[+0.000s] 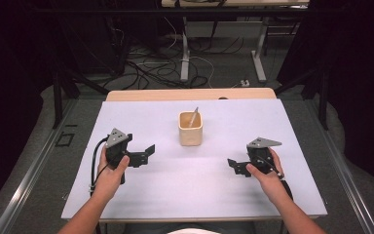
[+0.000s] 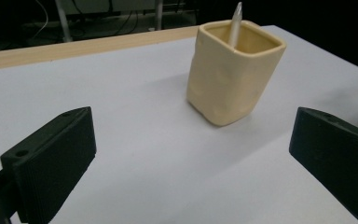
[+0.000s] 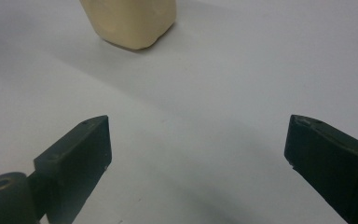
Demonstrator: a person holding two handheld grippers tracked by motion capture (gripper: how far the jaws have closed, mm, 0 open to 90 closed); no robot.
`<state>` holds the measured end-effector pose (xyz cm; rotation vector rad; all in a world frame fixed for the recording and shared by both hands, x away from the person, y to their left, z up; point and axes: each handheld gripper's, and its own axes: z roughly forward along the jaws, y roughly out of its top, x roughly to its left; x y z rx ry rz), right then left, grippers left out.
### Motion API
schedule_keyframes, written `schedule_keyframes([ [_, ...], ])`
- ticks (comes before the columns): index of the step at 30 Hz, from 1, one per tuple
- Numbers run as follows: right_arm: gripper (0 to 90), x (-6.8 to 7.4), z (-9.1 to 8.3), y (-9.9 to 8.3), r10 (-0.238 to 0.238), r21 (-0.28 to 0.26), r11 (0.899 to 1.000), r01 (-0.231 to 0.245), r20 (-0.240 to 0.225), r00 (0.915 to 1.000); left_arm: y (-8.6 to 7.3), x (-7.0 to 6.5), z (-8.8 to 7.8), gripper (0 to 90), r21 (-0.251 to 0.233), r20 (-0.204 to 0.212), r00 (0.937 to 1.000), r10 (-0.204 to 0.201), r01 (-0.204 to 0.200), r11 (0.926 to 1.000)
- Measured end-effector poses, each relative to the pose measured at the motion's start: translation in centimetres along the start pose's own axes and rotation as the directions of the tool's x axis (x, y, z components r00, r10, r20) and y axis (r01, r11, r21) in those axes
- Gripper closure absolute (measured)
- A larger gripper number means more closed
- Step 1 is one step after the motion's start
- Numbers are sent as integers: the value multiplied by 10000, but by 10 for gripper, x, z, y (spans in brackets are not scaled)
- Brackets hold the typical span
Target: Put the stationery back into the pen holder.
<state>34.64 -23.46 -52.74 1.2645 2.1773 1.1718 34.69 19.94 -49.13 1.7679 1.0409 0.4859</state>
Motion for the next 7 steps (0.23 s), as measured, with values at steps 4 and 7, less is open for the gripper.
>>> schedule_keyframes([
  [4, 72, 0, 0, 0, 16, -12, 10000, -16, -10, 10000, -8, 3, -2, 3, -16, -127, 9998, -142, 142, 9999],
  [7, 72, -1, 0, 0, 15, -41, 10000, -15, -26, 10000, -10, 5, -2, 3, 8, -155, 9998, -136, 137, 9999],
])
